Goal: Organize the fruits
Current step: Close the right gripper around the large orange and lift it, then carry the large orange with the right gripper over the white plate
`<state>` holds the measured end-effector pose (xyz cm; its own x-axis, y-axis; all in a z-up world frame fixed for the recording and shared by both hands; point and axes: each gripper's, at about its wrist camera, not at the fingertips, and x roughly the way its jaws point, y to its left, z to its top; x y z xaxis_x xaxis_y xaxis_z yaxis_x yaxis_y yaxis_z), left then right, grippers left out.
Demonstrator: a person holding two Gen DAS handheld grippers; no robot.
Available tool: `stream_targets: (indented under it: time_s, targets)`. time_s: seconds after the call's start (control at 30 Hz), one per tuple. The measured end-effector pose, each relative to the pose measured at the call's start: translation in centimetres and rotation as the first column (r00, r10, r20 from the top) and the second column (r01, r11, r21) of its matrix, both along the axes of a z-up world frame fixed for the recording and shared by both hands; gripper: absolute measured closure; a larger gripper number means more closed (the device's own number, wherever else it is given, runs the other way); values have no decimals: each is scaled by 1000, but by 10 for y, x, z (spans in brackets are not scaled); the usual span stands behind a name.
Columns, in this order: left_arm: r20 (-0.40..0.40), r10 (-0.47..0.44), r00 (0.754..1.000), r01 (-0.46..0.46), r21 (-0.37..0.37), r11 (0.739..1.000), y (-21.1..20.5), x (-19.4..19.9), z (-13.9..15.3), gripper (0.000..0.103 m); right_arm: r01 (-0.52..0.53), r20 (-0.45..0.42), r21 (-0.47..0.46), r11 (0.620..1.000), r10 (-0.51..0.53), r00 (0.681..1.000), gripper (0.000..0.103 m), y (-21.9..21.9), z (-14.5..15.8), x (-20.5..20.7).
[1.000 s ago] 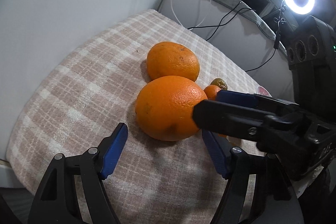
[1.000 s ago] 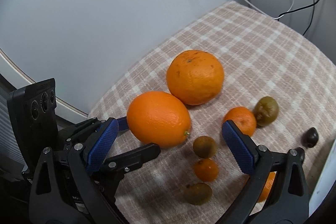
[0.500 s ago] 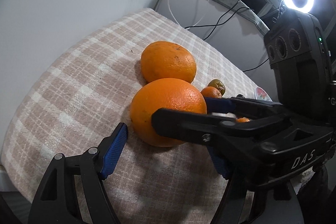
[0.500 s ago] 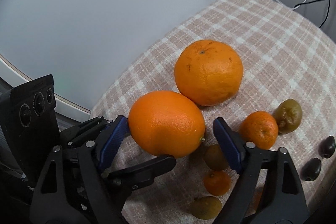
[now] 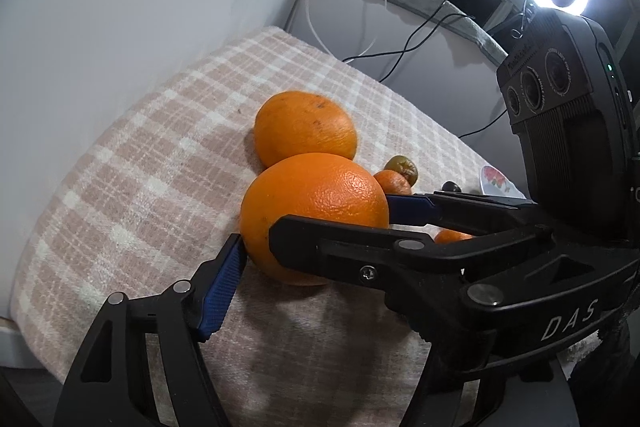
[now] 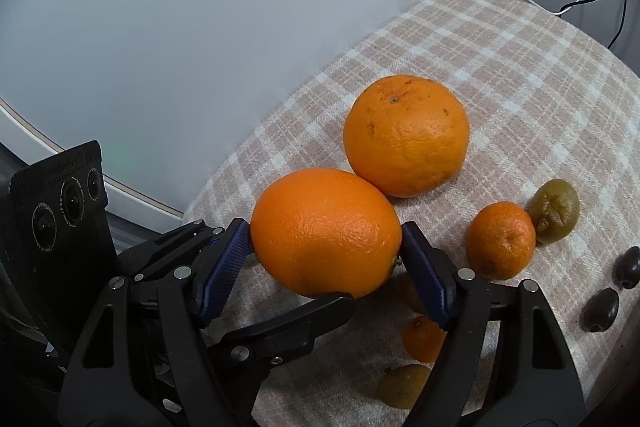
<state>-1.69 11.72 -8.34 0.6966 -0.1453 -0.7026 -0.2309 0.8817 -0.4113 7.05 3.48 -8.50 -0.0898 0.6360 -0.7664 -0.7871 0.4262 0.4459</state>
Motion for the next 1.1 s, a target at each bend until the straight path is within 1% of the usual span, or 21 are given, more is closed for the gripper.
stream_targets:
  time_s: [0.37,0.6,0.9,1.1]
  targets:
    - [37,-40,999,39,31,999,-22,7,20,33,43,29,36,998,-44,999,24,-29,25,5]
    - [63,-98,993,95,41,995,-51,16,30,33,103,52,50,993,-106,993,24,-65,37,7]
    - [76,-179,981,176,41,983,-91,31,38,33,194,62,64,979,-198,978,24,-112,44,16]
    - [79,-247,966,244,49,969,-120,42,39,33,254,72,67,965,-258,963,24,-147,49,26]
